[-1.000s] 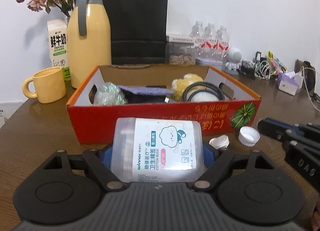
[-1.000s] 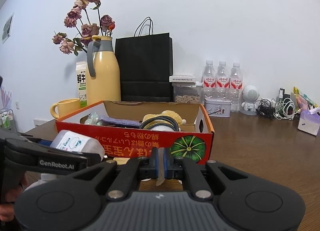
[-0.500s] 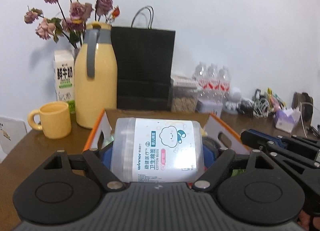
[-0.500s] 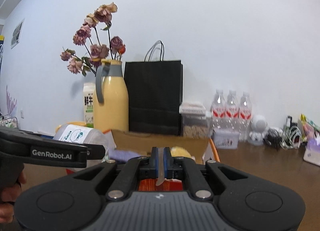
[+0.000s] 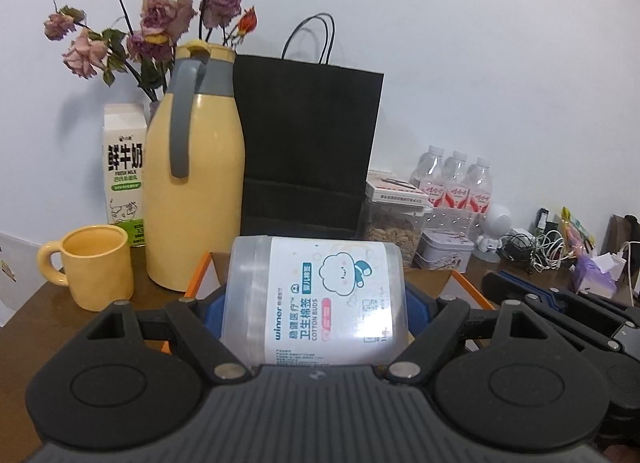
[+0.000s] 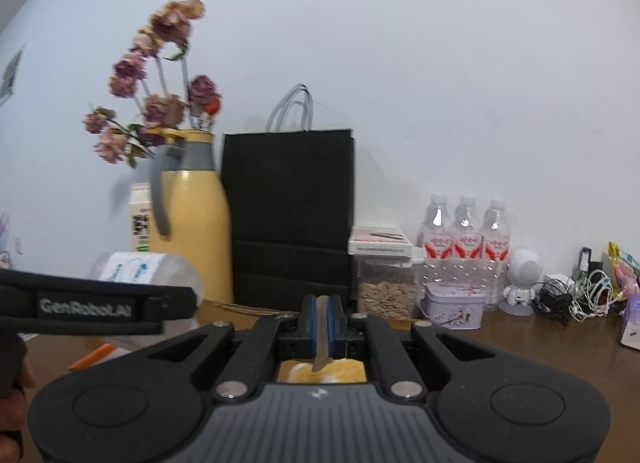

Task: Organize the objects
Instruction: 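Carry the container and clip into the cardboard box and open both tools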

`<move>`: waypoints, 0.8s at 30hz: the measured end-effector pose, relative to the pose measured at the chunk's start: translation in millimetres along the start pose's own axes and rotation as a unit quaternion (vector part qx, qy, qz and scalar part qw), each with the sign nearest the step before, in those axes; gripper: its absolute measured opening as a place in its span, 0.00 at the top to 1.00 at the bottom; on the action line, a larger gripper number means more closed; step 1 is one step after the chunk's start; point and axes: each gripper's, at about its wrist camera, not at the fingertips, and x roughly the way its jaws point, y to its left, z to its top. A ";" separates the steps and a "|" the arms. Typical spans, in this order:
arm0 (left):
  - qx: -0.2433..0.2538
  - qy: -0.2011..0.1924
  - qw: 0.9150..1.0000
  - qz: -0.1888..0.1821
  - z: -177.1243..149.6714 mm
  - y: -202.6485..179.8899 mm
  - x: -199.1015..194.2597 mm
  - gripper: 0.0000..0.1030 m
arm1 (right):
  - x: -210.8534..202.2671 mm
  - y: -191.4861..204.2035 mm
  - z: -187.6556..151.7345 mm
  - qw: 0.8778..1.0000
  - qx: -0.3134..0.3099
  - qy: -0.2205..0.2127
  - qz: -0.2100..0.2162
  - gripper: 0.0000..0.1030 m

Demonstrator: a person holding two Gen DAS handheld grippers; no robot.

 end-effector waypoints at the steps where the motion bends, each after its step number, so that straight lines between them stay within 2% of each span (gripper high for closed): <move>1: 0.001 0.002 1.000 0.001 0.4 -0.3 5.9 0.20 | 5.6 -3.7 -1.0 1.000 0.002 0.003 -0.004 0.96; 8: 0.011 0.033 0.999 0.012 -7.2 -1.9 46.5 0.20 | 35.0 -26.0 -18.8 0.999 0.016 0.044 -0.018 0.96; 15: 0.017 0.056 0.998 0.023 -18.7 1.1 60.4 0.19 | 40.4 -32.6 -29.0 0.998 0.017 0.063 -0.024 0.94; 16: 0.017 0.057 0.998 0.024 -19.2 1.1 60.7 0.16 | 40.0 -32.8 -29.3 0.998 0.017 0.065 -0.022 0.93; 17: 0.017 0.054 0.998 0.024 -18.6 0.5 60.5 0.04 | 39.2 -32.6 -30.3 0.997 0.018 0.066 -0.021 0.90; 18: 0.016 0.049 0.998 0.027 -18.4 0.8 59.5 0.00 | 38.5 -32.2 -30.5 0.997 0.018 0.067 -0.022 0.88; 19: 0.014 0.041 0.999 0.030 -18.4 0.8 57.4 0.00 | 38.0 -31.8 -31.0 0.997 0.017 0.069 -0.020 0.84; 20: 0.012 0.037 0.999 0.031 -18.1 1.3 56.0 0.00 | 37.5 -31.6 -31.9 0.997 0.019 0.071 -0.016 0.69; 21: 0.010 0.039 0.999 0.030 -16.6 1.7 56.6 0.00 | 37.5 -31.3 -32.2 0.997 0.020 0.073 -0.012 0.46; 22: 0.008 0.040 0.999 0.031 -16.6 2.4 56.9 0.00 | 37.1 -30.6 -32.5 0.997 0.019 0.073 -0.009 0.34; 23: 0.008 0.041 0.999 0.032 -16.5 2.8 57.6 0.00 | 36.0 -29.4 -33.1 0.997 0.018 0.070 -0.006 0.15; 24: 0.007 0.043 0.998 0.034 -16.7 3.1 58.3 0.00 | 34.7 -28.3 -32.7 0.998 0.016 0.066 -0.004 0.11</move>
